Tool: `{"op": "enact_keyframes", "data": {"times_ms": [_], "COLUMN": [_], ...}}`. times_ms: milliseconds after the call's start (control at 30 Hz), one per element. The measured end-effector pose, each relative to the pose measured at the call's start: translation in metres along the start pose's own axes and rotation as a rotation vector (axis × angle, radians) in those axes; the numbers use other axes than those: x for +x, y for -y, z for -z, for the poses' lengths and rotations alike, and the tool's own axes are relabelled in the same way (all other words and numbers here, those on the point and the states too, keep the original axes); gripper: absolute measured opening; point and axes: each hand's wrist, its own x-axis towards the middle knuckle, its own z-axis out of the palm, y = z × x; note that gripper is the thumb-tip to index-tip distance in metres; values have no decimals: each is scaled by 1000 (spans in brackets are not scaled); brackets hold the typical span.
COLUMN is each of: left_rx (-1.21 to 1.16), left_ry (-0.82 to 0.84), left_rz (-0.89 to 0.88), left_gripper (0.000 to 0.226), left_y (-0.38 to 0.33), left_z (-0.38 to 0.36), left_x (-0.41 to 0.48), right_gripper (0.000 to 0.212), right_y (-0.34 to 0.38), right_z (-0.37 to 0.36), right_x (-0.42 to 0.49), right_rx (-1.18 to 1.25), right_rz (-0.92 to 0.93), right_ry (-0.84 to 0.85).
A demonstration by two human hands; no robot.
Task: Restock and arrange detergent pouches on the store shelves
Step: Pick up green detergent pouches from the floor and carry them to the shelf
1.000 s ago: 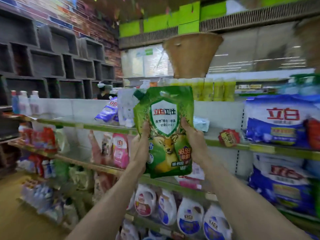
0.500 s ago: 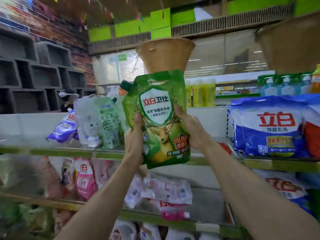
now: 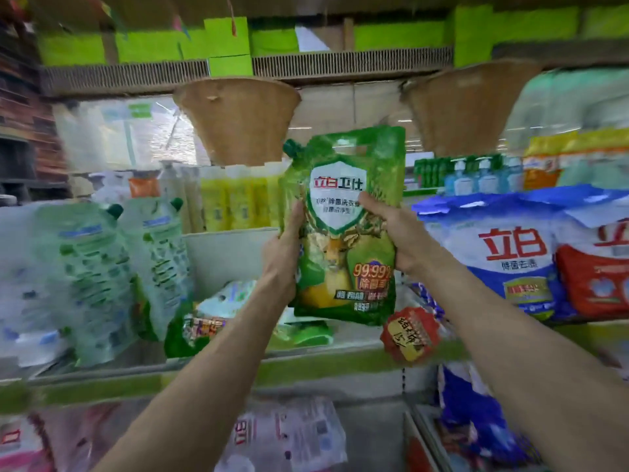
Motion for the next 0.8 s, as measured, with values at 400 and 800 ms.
{"op": "enact_keyframes", "data": {"times_ms": [400,800], "left_rx": [219,163], "left_ry": [250,399], "left_rz": [-83,251], "left_gripper": [62,45], "left_y": [38,109], "left_z": [-68,-100], "left_x": [89,104], "right_gripper": [31,31], "right_y": [1,-86], "right_z": [63,67], "right_x": [45,71], "right_rx": [-244,-435], "right_rz": [158,288], "right_ry": [-707,-765]}}
